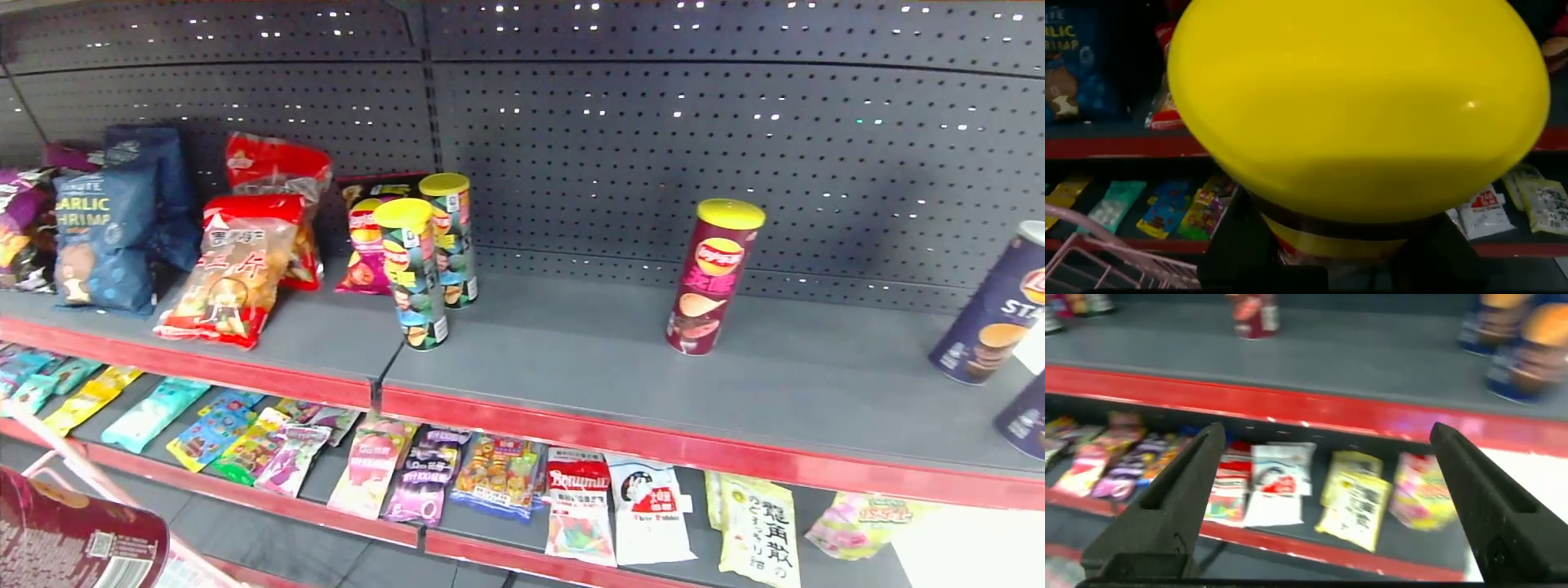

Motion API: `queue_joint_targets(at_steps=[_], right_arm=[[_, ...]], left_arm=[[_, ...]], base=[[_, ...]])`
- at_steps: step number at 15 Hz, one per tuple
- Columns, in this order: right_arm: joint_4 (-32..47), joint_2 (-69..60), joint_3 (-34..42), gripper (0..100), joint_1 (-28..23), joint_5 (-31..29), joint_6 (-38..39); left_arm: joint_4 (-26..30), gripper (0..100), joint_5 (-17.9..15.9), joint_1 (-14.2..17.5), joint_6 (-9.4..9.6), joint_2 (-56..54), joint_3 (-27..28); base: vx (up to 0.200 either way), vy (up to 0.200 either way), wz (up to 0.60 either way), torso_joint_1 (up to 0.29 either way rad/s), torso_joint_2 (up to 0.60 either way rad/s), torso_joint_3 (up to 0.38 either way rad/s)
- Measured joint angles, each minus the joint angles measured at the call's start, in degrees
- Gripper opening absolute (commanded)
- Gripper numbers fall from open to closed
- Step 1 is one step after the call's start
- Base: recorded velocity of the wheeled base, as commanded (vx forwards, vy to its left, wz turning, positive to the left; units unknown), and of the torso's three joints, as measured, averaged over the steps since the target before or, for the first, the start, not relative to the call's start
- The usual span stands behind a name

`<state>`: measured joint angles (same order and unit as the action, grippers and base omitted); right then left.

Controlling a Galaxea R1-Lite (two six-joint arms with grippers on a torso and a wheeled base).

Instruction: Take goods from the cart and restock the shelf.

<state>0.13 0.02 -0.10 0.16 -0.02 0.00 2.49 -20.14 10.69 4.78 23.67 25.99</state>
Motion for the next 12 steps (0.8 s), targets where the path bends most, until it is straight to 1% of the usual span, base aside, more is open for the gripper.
queue_joint_targets(at_steps=[1, 2, 6, 10, 12], right_arm=[[0.0, 0.0, 0.0, 100, -0.02, 0.02, 0.0], [0.05, 0.0, 0.0, 100, -0.02, 0.02, 0.0], [-0.09, 0.0, 0.02, 100, 0.0, 0.02, 0.0], [0.02, 0.0, 0.0, 100, 0.02, 0.13, -0.54], [0.07, 0.09, -0.41, 100, 0.05, 2.62, -2.07]], left_arm=[[-0.02, 0, 0.0, 0.0, 0.99, -0.11, 0.0], [0.0, 0, 0.0, 0.0, 1.49, -0.28, -0.04], [0.07, 0, 0.0, 0.0, 2.08, -0.63, -0.24], [0.4, 0, 0.02, 0.05, 2.22, -1.88, -0.24], [1.54, 0, 0.06, 0.05, 3.01, -3.01, -0.24]], base=[[0.0, 0.0, -0.6, 0.002, 0.0, 0.012], [0.0, 0.0, 0.0, 0.0, 0.0, 0.0], [0.0, 0.0, 0.0, 0.0, 0.0, 0.0], [0.0, 0.0, 0.0, 0.0, 0.0, 0.0], [0.0, 0.0, 0.0, 0.0, 0.0, 0.0]])
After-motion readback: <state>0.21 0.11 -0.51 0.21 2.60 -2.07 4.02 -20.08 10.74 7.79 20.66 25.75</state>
